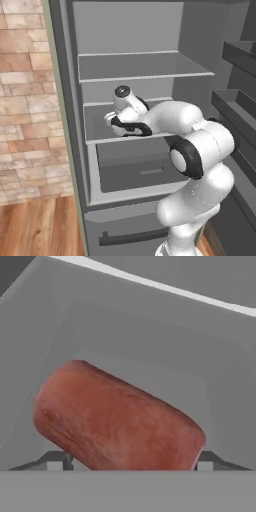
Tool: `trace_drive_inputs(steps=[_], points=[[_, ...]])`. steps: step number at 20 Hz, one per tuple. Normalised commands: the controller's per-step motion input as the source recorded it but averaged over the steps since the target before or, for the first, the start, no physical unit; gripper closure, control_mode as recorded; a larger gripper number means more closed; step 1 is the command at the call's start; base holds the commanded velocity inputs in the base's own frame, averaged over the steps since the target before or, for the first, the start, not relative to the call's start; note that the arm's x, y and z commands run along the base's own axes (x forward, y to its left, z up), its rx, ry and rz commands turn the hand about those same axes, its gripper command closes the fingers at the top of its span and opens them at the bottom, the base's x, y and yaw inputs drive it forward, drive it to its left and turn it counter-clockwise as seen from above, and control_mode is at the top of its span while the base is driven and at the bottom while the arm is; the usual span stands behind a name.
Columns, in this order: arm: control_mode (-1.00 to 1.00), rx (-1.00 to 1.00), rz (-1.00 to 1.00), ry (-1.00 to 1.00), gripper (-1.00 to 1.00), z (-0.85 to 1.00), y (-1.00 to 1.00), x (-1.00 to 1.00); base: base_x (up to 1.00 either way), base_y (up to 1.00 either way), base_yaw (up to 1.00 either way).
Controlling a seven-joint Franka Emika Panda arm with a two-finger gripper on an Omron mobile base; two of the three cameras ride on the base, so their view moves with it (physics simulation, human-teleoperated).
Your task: Move the pork loin and apricot from the second highest shelf to the top shelf to make space. Then, place the pitcher from the counter on the cleared second highest shelf.
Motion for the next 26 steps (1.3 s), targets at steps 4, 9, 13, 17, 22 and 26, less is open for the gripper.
trace_drive_inputs(steps=[4, 9, 13, 17, 22, 26], points=[[-1.0, 0.0, 0.0, -0.12, 1.0, 0.73, 0.23, -1.0, 0.0, 0.0, 0.0], [-1.0, 0.0, 0.0, -0.2, 1.0, 0.81, 0.08, -1.0, 0.0, 0.0, 0.0], [-1.0, 0.0, 0.0, -0.21, 1.0, 0.71, 0.03, -0.82, 0.0, 0.0, 0.0], [-1.0, 0.0, 0.0, -0.18, 1.0, 0.71, 0.0, -0.52, 0.0, 0.0, 0.0], [-1.0, 0.0, 0.0, -0.19, 1.0, 0.76, 0.0, -0.34, 0.0, 0.0, 0.0], [-1.0, 0.0, 0.0, -0.14, 1.0, 0.66, 0.0, -0.1, 0.0, 0.0, 0.0]])
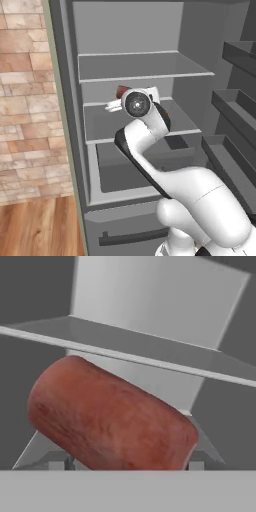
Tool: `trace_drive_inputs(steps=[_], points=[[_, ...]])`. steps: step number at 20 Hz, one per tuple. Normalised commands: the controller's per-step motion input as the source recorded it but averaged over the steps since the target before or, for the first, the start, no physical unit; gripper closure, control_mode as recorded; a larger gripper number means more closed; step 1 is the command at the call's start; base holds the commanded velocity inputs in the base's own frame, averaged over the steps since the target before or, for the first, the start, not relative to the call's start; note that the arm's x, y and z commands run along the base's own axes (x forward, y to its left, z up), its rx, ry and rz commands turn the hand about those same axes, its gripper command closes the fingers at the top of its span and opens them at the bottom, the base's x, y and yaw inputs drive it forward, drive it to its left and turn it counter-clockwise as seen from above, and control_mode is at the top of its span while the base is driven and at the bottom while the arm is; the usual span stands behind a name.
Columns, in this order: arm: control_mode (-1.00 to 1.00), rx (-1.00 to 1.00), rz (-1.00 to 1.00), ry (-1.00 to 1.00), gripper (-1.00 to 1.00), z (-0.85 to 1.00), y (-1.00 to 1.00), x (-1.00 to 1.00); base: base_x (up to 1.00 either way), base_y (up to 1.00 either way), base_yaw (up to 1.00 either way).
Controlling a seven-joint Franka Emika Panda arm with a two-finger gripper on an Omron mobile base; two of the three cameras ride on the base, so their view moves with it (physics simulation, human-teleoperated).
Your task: Move the pork loin and apricot from the second highest shelf to the top shelf to make space. Then, place the pitcher from the counter on the cleared second highest shelf.
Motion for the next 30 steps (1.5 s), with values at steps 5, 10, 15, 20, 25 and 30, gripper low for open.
trace_drive_inputs(steps=[5, 10, 15, 20, 25, 30], points=[[-1.0, 0.0, 0.0, -0.1, 1.0, 0.57, 0.0, 0.0, 0.0, 0.0, 0.0], [-1.0, 0.0, -0.02, -0.07, 1.0, 0.59, -0.1, 0.13, 0.0, 0.0, 0.0], [-1.0, 0.0, -0.05, 0.0, 1.0, 0.33, -0.35, 0.47, 0.0, 0.0, 0.0], [-1.0, 0.0, -0.07, 0.09, 1.0, 0.0, -0.32, 0.81, 0.0, 0.0, 0.0], [-1.0, 0.0, -0.04, 0.15, 1.0, -0.13, -0.04, 0.87, 0.0, 0.0, 0.0], [-1.0, -0.01, -0.04, 0.18, 1.0, -0.36, 0.0, 0.79, 0.0, 0.0, 0.0]])
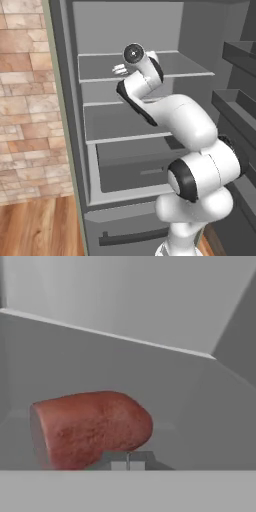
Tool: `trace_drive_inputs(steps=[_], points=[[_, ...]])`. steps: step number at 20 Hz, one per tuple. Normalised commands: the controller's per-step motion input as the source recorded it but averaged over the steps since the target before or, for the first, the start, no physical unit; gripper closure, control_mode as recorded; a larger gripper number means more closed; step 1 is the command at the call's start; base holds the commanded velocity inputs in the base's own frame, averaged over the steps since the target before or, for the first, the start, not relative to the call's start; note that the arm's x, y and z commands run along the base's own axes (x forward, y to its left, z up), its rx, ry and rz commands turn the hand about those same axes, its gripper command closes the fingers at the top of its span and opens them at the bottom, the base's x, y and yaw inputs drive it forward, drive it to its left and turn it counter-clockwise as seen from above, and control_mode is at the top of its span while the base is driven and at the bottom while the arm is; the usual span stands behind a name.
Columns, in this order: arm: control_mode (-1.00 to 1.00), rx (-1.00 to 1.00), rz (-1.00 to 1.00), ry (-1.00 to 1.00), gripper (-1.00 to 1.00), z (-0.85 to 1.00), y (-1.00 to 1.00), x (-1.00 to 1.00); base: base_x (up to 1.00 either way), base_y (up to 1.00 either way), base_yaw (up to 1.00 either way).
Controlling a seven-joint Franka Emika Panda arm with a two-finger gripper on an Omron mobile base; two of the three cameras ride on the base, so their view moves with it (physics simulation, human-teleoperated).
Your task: Move the pork loin and apricot from the second highest shelf to the top shelf to make space. Then, place the pitcher from the counter on the cleared second highest shelf.
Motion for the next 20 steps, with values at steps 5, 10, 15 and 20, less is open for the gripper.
trace_drive_inputs(steps=[5, 10, 15, 20], points=[[-1.0, -0.02, -0.06, 0.17, 1.0, -0.33, 0.0, 0.79, 0.0, 0.0, 0.0], [-1.0, -0.04, -0.07, 0.16, -1.0, -0.29, 0.0, 0.81, 0.0, 0.0, 0.0], [-1.0, -0.06, -0.05, -0.02, -1.0, -0.21, 0.06, 0.09, 0.0, 0.0, 0.0], [-1.0, -0.09, -0.08, -0.16, -1.0, -0.1, 0.19, -0.63, 0.0, 0.0, 0.0]])
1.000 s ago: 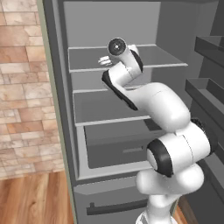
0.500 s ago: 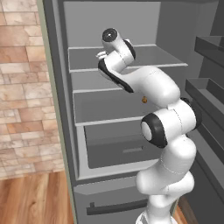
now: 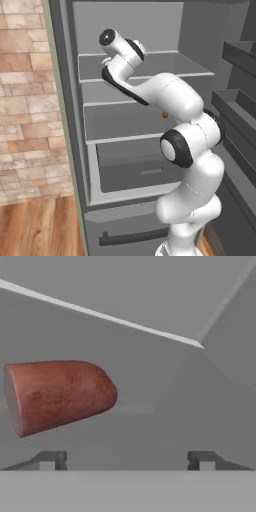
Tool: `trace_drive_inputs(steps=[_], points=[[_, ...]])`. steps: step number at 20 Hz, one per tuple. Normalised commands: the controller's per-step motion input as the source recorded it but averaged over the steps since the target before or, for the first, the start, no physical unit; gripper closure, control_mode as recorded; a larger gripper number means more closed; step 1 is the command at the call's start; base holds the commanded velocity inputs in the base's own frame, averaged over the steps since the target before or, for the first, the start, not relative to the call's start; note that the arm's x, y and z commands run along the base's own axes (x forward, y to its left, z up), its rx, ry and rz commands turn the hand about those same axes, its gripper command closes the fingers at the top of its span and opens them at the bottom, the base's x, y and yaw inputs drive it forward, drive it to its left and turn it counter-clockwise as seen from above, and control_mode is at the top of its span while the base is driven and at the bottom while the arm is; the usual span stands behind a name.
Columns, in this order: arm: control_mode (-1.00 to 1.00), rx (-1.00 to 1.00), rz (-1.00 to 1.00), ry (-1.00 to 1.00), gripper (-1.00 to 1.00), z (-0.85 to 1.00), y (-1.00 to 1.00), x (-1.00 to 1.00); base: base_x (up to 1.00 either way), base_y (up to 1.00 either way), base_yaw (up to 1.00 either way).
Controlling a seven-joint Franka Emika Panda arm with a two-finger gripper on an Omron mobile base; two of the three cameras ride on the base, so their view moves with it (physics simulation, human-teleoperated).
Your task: Move the pork loin and apricot from the second highest shelf to the top shelf to make space. Then, place the pitcher from the counter on the cleared second highest shelf.
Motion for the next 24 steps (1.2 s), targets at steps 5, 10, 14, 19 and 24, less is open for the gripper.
trace_drive_inputs(steps=[5, 10, 14, 19, 24], points=[[-1.0, -0.03, -0.2, -0.04, -1.0, -0.21, 0.0, -0.97, 0.0, 0.0, 0.0], [-1.0, 0.01, -0.27, -0.01, -1.0, -0.5, -0.01, -1.0, 0.0, 0.0, 0.0], [-1.0, 0.07, -0.27, -0.03, -1.0, -0.52, -0.06, -1.0, 0.0, 0.0, 0.0], [-1.0, 0.04, -0.23, -0.03, -1.0, -0.7, -0.21, -0.98, 0.0, 0.0, 0.0], [-1.0, 0.01, -0.06, -0.04, -1.0, -0.57, -0.42, -0.36, 0.0, 0.0, 0.0]])
